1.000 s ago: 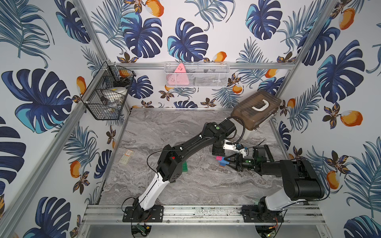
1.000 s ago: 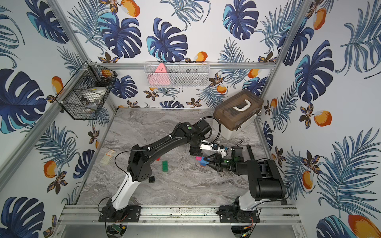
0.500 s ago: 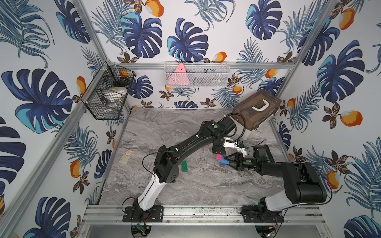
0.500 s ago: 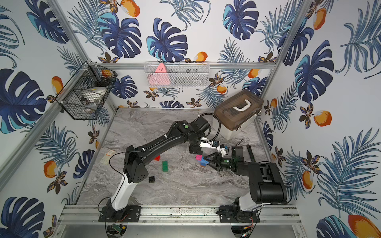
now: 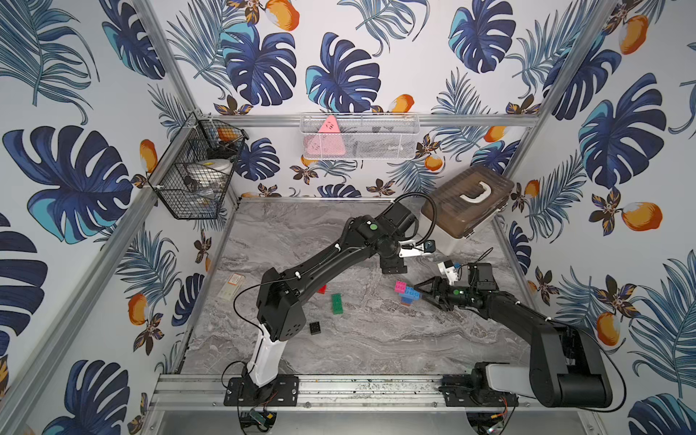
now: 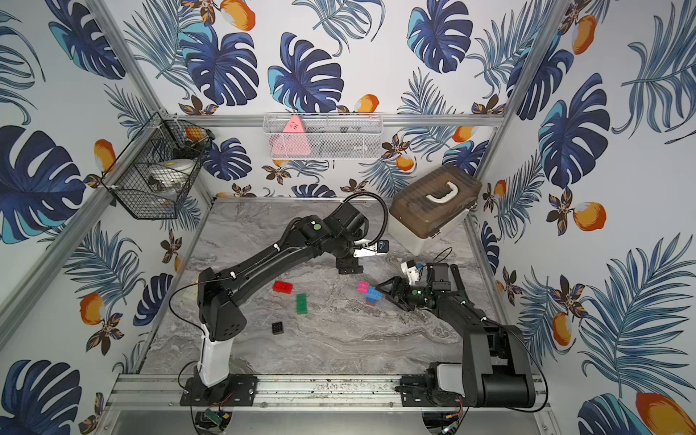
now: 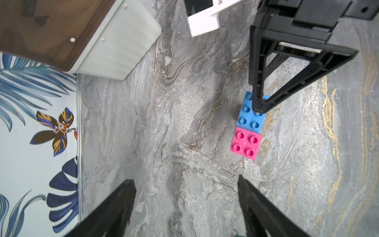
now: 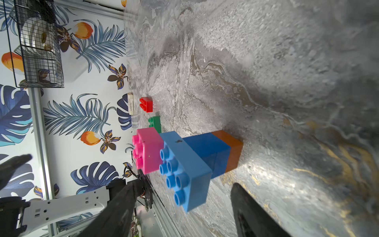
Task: Assemble a spoon with lego
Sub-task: Pick up the lego brick from the center of the board.
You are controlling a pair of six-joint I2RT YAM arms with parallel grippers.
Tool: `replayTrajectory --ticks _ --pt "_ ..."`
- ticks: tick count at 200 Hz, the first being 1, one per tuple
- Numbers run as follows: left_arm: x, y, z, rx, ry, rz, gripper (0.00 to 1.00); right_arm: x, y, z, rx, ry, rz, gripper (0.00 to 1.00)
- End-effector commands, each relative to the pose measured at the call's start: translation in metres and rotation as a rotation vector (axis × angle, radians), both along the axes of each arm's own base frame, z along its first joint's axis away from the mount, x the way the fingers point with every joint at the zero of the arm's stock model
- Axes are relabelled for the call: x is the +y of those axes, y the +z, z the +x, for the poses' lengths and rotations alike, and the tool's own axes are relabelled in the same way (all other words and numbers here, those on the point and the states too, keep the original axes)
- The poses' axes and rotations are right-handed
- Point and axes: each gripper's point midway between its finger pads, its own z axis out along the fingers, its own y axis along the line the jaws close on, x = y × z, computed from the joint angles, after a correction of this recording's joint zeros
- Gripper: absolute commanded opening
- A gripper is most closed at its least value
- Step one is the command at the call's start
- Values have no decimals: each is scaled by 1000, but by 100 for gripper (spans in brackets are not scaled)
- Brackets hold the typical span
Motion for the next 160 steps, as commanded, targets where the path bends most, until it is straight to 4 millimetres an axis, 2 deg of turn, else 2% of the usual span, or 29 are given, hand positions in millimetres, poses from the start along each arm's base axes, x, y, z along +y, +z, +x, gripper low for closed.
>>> replayTrajectory --ticks 1,11,40,50,71,87,103,130,153,158,160 --pt "0 13 4 -11 36 -87 91 -8 -1 -2 10 -26 -60 76" --pt "4 15 5 -8 55 -107 99 -10 2 -1 1 -35 -80 77" --pt "21 23 13 -31 148 -200 99 -23 13 3 -32 -71 -183 77" --pt "29 36 22 -70 213 -273 99 -29 19 6 -49 -89 -228 77" --pt "60 55 46 -119 426 -462 99 -44 31 11 -68 -131 -355 77" --pt "87 62 55 -85 546 -580 99 -44 41 15 -98 -114 -456 77" --pt "112 59 62 -24 673 -604 99 -30 50 17 -128 -56 -547 78" --pt "150 30 58 51 834 -474 99 13 68 27 -185 53 -605 78" --pt "201 15 56 18 1036 -491 99 55 80 34 -236 149 -640 78" --pt "212 12 54 13 1074 -509 99 64 77 32 -234 176 -655 78" --pt "216 11 53 11 1088 -516 99 70 83 36 -251 181 -652 78"
